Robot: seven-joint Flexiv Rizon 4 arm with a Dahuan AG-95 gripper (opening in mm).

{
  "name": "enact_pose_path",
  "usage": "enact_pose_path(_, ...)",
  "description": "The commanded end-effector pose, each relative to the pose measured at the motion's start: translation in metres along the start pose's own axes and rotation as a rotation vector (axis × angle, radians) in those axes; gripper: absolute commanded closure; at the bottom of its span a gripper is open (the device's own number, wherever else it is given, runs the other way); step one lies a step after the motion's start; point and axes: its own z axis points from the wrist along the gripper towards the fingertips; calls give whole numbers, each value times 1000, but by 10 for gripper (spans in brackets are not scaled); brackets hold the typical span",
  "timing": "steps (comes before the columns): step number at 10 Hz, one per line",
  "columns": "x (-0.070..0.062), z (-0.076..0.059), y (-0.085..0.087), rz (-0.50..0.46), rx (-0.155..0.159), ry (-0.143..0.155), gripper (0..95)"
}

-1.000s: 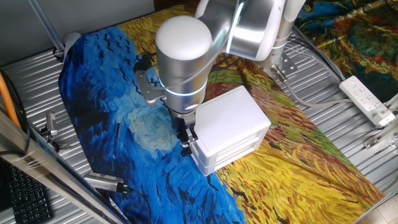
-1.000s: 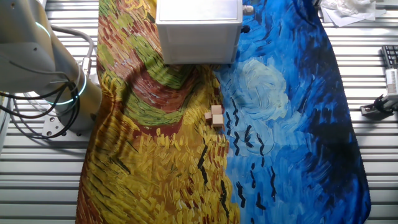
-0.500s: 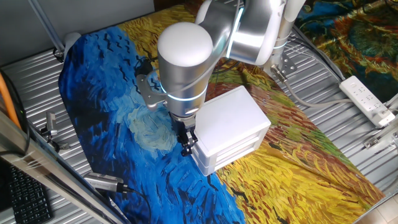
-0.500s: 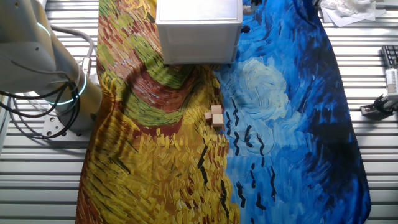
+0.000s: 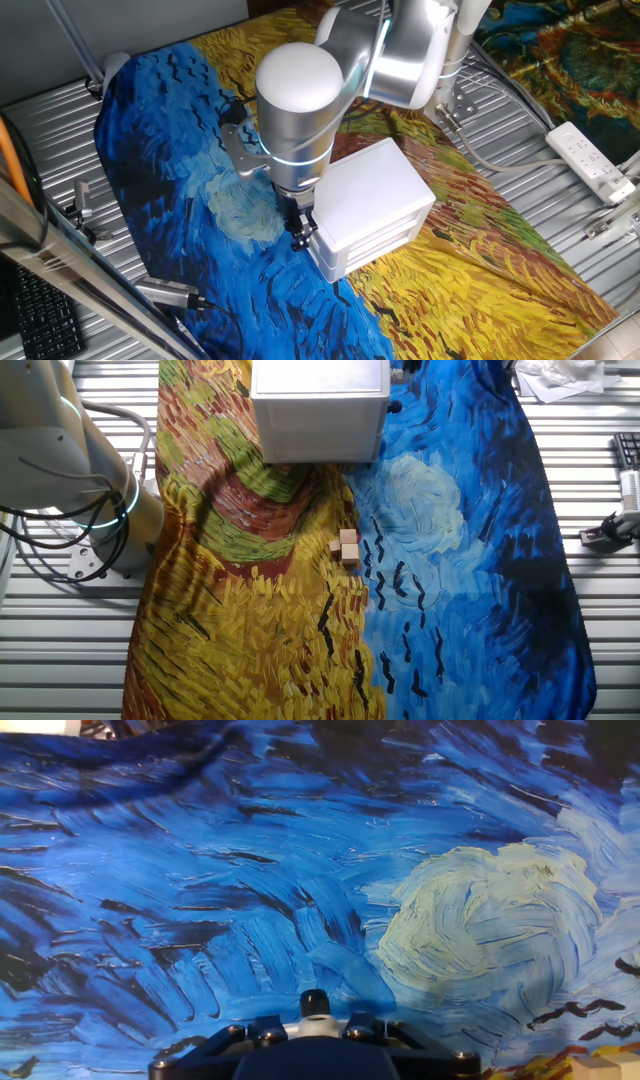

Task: Take something out of a drawer

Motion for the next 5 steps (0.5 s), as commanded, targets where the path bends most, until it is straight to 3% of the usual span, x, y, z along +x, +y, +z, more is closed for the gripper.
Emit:
enact_pose_path(1,0,2,0,1,-1,-1,570)
enact_pose_path(3,1,4,0,0,-1,-2,570)
enact_pose_path(4,1,5,-1,0,-1,-2,760)
enact_pose_path(5,1,6,-1,-1,-1,-4,760)
